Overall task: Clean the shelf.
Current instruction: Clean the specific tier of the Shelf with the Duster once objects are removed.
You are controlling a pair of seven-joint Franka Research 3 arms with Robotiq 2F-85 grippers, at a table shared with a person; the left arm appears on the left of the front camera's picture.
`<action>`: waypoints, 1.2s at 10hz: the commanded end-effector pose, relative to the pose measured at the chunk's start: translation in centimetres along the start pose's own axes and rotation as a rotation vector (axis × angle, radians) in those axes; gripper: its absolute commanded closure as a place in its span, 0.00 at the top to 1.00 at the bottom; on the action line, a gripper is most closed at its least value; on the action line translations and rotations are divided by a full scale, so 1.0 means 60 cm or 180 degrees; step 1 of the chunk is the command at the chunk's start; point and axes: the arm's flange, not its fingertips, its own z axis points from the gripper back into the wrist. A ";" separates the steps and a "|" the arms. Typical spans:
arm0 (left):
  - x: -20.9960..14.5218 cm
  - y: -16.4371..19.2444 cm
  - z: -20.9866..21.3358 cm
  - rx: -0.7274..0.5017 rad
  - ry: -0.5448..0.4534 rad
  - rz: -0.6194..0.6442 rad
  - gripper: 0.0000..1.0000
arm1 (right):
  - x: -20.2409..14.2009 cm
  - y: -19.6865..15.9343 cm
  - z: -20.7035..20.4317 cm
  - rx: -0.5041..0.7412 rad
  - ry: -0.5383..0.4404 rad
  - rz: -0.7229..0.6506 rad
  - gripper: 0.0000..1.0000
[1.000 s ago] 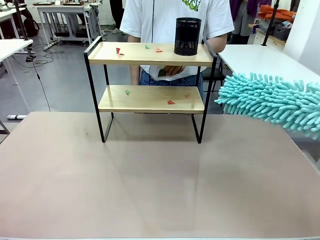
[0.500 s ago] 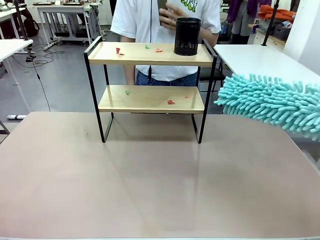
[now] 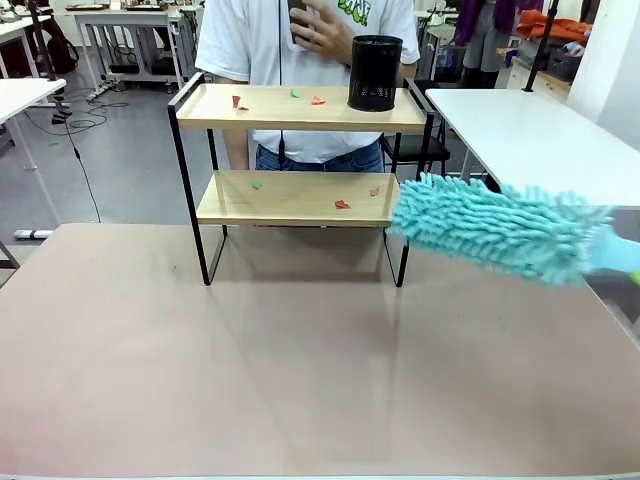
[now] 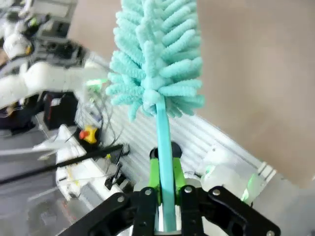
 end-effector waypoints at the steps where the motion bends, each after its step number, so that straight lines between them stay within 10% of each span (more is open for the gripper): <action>1: 0.001 -0.001 -0.002 -0.0050 -0.0056 -0.0094 1.00 | 0.062 0.027 -0.065 -0.0324 -0.0234 -0.0205 0.12; 9: 0.001 -0.001 -0.002 -0.0050 -0.0056 -0.0094 1.00 | 0.131 0.061 -0.111 -0.0530 -0.0161 -0.0032 0.12; 12: 0.001 -0.001 -0.002 -0.0050 -0.0056 -0.0094 1.00 | 0.173 0.069 -0.138 -0.0599 -0.0699 -0.0121 0.12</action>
